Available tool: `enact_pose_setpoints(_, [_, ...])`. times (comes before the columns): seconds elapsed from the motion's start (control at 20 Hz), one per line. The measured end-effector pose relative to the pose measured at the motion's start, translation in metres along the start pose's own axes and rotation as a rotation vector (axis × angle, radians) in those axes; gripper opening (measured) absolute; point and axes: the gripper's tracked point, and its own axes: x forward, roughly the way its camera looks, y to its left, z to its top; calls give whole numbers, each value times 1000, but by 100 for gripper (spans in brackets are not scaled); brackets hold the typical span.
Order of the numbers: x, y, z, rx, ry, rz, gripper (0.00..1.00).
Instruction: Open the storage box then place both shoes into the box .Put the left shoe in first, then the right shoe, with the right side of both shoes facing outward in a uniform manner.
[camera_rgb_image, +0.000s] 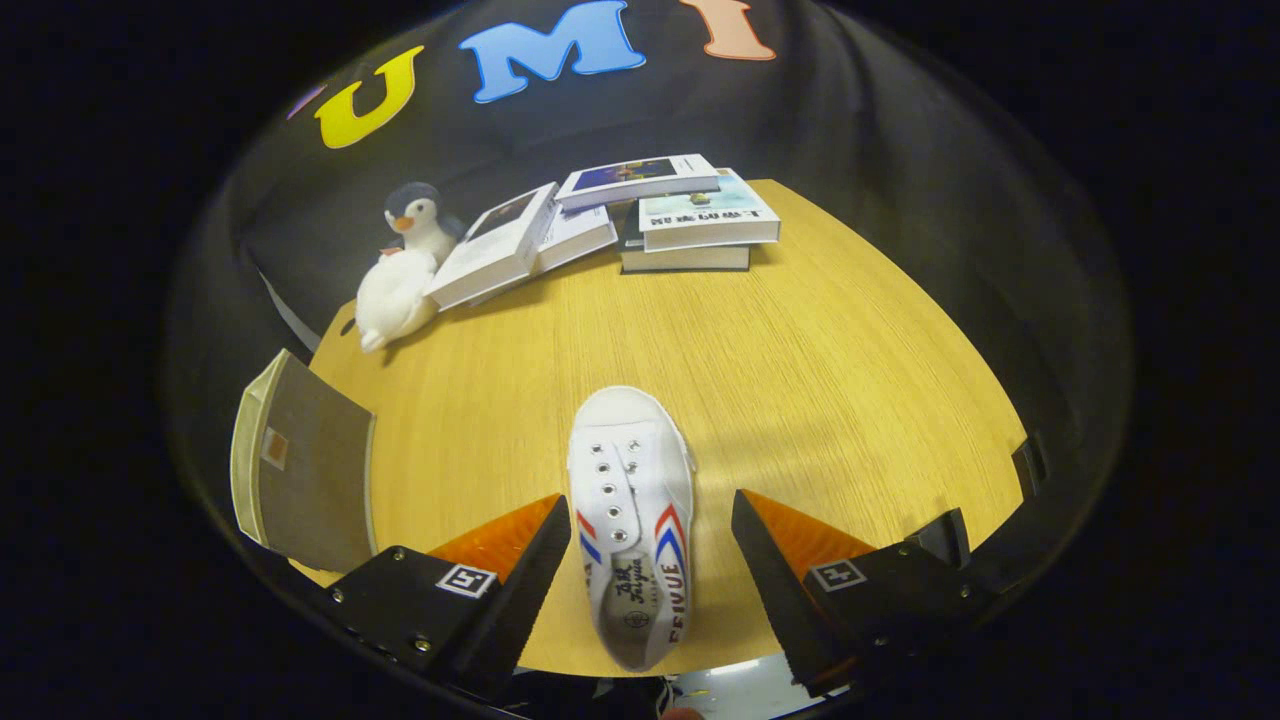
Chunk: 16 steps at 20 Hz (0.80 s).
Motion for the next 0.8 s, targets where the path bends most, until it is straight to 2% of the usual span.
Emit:
enact_pose_setpoints(0.2, [18,-14,-17,-33,56,-36,98])
enact_pose_setpoints(0.4, [30,-12,-25,-30,92,-20,98])
enact_pose_setpoints(0.5, [40,-20,-35,-68,131,-54,98])
enact_pose_setpoints(0.6, [43,-15,-33,-41,134,-28,98])
enact_pose_setpoints(0.75, [46,-4,-36,-25,164,29,88])
enact_pose_setpoints(0.8, [47,0,-36,-22,167,51,78])
